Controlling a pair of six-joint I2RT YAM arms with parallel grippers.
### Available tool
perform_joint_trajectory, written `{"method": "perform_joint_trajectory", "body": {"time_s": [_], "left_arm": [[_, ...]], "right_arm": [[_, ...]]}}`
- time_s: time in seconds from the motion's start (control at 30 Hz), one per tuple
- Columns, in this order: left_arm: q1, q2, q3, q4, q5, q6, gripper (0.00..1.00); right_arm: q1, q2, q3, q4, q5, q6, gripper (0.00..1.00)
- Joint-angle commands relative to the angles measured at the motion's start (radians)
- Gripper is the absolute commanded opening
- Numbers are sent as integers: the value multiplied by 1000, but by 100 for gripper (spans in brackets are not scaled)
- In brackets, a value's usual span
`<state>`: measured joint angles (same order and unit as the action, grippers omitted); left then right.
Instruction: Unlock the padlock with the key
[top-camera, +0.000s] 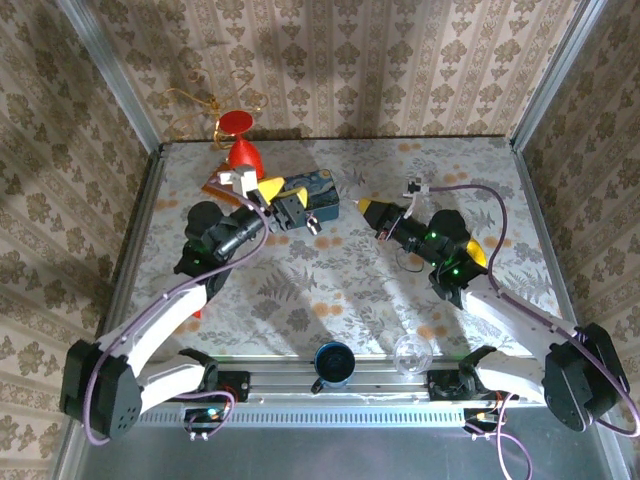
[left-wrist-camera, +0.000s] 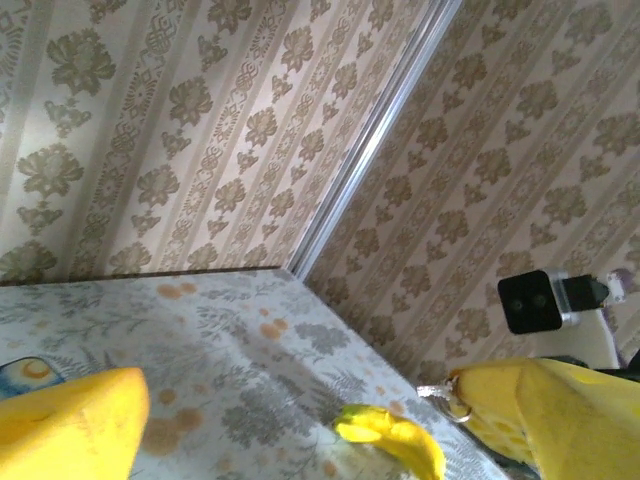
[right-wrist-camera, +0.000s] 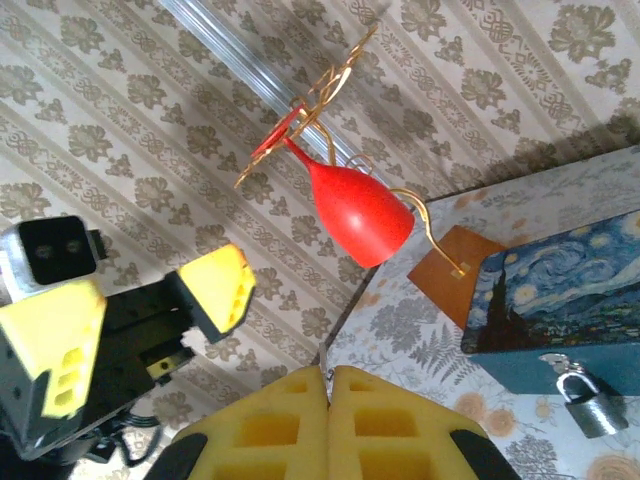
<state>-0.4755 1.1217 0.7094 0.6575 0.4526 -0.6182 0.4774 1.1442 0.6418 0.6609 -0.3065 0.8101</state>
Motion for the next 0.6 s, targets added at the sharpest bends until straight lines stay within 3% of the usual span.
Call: {"method": "perform_joint_trajectory", "body": {"time_s": [0.0,0.3,0.57], "left_arm": [[34,62,-29,265,96,-161,90],[47,234,-15,502,180,-332,75],[-33,330,61,528,291,-331,64]], "right_arm": [[-5,18,-16,120,-26,54,0],[0,41,-25,188,-35,94,0],[1,37,-11,187,-47,101,0]]}}
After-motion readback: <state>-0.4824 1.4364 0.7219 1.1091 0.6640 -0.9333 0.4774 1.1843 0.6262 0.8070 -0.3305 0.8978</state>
